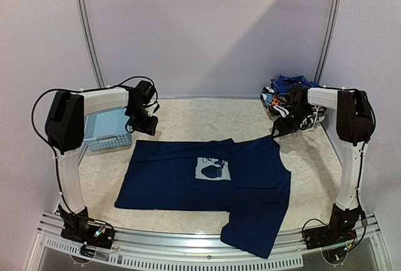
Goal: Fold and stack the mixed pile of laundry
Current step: Adjust the 1/3-folded T-shirt at the center of the board.
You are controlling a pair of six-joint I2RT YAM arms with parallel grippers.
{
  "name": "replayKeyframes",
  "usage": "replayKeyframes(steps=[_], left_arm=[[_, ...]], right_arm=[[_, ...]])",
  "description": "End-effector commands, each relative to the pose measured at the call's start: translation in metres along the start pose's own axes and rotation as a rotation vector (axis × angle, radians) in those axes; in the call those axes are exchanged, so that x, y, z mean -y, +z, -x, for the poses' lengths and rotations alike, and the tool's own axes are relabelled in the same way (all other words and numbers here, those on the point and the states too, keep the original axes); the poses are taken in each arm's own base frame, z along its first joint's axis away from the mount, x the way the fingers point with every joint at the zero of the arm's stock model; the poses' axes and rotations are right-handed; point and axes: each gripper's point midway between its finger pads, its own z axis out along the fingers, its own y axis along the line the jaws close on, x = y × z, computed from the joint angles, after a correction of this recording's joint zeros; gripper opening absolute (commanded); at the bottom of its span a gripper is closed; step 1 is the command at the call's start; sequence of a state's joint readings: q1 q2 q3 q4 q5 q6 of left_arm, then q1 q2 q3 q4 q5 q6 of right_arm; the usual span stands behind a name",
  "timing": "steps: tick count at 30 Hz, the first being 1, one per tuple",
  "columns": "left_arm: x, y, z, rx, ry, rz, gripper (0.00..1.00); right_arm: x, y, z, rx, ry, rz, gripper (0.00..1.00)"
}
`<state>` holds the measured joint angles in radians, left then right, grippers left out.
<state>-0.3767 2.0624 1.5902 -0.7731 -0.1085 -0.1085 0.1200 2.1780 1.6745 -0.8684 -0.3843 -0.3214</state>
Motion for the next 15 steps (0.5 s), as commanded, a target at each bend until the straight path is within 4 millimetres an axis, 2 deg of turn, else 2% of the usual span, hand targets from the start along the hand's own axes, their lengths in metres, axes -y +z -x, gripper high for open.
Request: replayKeyframes(steps=[1,9,15], left_arm=[[-0.005,0.001,-0.006,-0.019,-0.003,0.011,0.46],[-0.008,0.000,-0.008,-0.026,0.014,0.028,0.46],[-0.009,-0.002,-0.008,-0.025,0.020,0.030,0.46]], right_arm=[[0.000,0.007,0.012,0.012,0.028,0.046,0.58],[0.001,0.029,0.009,-0.025,0.064,0.097,0.57],[-0.008,0.033,0.005,-0.036,0.117,0.201,0.57]])
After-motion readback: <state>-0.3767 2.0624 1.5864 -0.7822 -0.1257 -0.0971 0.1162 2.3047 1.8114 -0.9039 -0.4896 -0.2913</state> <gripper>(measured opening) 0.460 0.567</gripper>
